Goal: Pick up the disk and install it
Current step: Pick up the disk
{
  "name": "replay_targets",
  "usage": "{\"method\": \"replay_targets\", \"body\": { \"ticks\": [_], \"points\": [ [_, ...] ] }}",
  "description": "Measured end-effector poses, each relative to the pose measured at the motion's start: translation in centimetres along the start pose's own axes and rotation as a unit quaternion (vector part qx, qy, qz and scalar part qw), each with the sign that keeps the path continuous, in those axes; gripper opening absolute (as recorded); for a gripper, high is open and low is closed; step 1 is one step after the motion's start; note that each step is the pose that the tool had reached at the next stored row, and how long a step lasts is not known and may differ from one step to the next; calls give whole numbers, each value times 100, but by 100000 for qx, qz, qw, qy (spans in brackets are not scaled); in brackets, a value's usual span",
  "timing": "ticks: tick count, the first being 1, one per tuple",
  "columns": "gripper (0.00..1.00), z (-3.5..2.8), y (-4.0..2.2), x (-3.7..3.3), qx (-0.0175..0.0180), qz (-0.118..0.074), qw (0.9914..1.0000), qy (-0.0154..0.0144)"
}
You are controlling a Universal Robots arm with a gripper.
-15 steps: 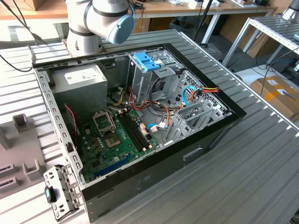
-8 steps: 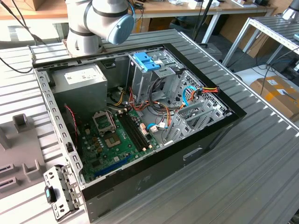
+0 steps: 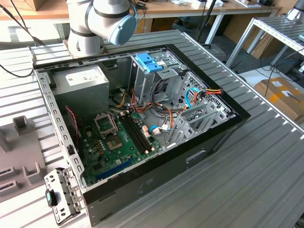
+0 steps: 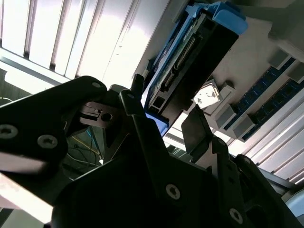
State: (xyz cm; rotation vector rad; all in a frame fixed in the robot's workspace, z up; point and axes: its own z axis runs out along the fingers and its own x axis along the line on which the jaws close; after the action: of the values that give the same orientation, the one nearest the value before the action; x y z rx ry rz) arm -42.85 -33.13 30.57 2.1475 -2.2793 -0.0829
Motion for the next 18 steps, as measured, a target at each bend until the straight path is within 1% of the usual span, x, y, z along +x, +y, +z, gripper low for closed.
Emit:
{"method": "replay_targets", "body": {
  "ticks": [5,9,12,18],
  "points": [
    [60,34,12,-43,6,-4,100000,-6],
    [60,70,26,-50,-4,-5,100000,-1],
    [60,113,45,-54,-1,-7,100000,-2],
    [60,174,62,-54,-2,-5,100000,-1]
  ]
}}
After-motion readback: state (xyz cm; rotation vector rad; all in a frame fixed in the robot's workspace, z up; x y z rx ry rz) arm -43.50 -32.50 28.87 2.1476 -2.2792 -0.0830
